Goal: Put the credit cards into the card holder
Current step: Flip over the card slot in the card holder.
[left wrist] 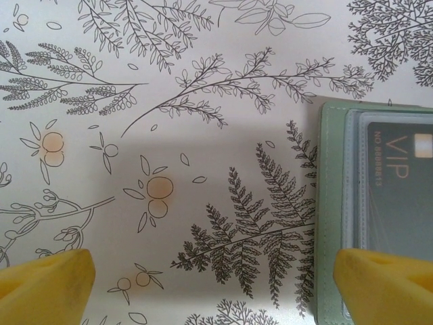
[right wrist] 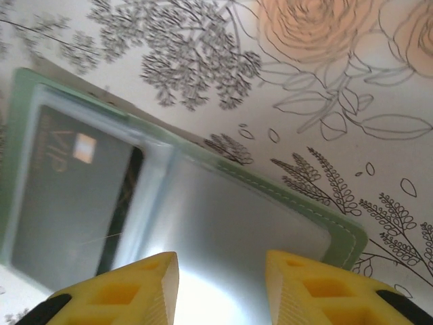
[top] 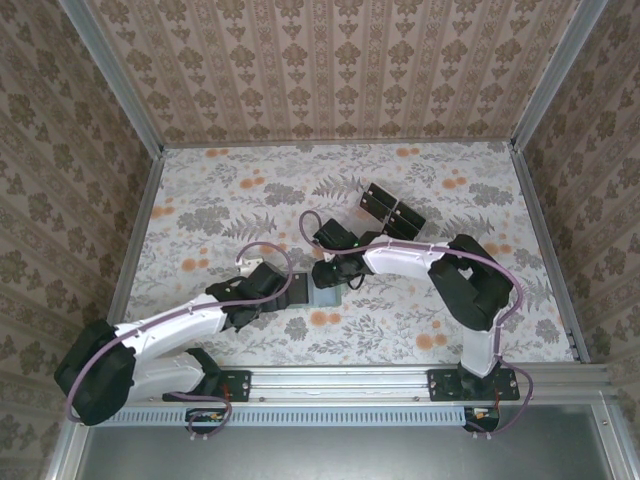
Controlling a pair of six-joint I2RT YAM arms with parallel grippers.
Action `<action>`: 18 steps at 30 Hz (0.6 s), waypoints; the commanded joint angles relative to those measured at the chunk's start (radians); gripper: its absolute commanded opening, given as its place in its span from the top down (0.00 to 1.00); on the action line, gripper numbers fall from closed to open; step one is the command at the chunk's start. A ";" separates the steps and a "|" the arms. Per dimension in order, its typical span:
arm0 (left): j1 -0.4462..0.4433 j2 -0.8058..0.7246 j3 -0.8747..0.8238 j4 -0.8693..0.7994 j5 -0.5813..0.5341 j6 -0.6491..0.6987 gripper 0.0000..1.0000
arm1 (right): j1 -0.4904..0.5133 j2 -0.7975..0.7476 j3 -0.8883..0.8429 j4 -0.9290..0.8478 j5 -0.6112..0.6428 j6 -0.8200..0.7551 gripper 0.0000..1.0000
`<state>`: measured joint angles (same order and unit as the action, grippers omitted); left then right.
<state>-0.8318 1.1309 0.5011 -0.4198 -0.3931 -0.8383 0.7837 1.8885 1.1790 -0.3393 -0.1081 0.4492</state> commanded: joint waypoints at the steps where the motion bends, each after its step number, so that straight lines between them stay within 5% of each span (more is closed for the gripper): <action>1: -0.011 0.012 0.034 -0.009 -0.018 -0.013 0.00 | -0.009 0.032 -0.035 0.032 -0.043 0.038 0.60; 11: -0.081 0.038 0.019 0.077 -0.017 -0.026 0.00 | -0.069 0.039 -0.147 0.257 -0.268 0.239 0.53; 18: -0.143 0.040 0.006 0.162 -0.033 -0.015 0.00 | -0.080 0.052 -0.169 0.313 -0.303 0.293 0.53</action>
<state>-0.9577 1.1660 0.5030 -0.3111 -0.4000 -0.8455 0.6998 1.8919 1.0454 -0.0162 -0.3817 0.6918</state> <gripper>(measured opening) 0.997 0.470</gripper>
